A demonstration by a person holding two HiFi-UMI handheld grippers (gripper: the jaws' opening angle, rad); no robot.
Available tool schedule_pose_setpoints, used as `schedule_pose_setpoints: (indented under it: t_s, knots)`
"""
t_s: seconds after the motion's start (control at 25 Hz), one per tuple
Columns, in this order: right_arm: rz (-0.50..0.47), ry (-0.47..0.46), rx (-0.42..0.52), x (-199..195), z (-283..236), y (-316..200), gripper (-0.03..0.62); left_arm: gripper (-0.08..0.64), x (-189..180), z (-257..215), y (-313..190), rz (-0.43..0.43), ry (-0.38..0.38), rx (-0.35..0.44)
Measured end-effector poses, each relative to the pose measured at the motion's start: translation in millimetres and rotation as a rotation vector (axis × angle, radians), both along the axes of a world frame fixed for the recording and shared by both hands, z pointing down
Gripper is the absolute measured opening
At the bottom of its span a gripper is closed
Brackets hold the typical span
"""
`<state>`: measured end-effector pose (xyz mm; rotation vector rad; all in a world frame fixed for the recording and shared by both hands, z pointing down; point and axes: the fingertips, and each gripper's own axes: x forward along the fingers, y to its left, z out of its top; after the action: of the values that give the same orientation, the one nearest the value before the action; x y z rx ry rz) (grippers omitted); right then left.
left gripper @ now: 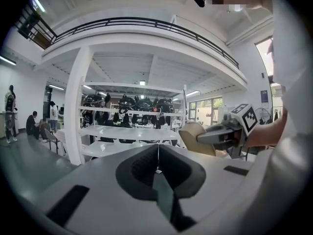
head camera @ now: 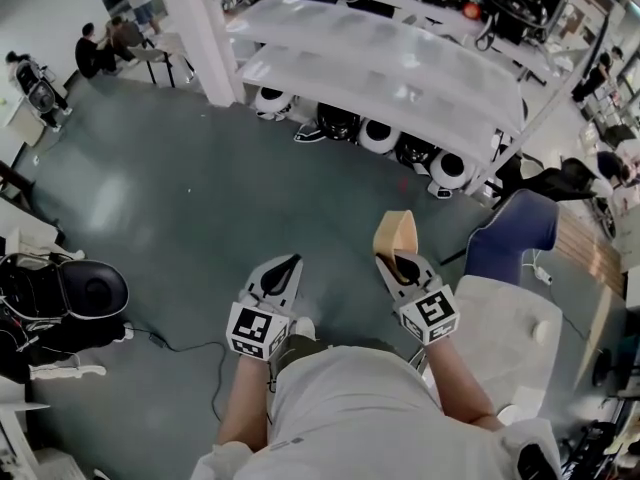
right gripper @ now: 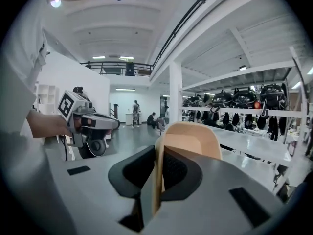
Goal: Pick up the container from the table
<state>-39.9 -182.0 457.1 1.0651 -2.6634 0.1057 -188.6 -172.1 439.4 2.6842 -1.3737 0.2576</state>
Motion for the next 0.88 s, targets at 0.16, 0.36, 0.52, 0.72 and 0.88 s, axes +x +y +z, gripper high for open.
schedule_pose_setpoints:
  t_s: [0.16, 0.36, 0.52, 0.72, 0.88]
  knots:
    - [-0.024, -0.023, 0.039, -8.4, -16.8, 3.3, 0.041, 0.002, -3.2, -12.8, 1.0, 0.001, 0.019, 0.035]
    - [-0.046, -0.044, 0.068, -13.8, -29.0, 9.6, 0.041, 0.002, -1.6, -22.7, 3.4, 0.017, 0.043, 0.06]
    - [-0.048, -0.046, 0.088, -13.8, -34.9, 16.7, 0.041, 0.002, 0.9, -26.1, 7.2, 0.03, 0.034, 0.074]
    - [-0.045, -0.05, 0.097, -8.0, -34.1, 20.1, 0.041, 0.002, 7.2, -24.3, 9.4, 0.039, 0.012, 0.074]
    - [-0.042, -0.047, 0.097, -7.1, -30.2, 20.3, 0.041, 0.002, 10.4, -22.6, 9.2, 0.054, 0.008, 0.074]
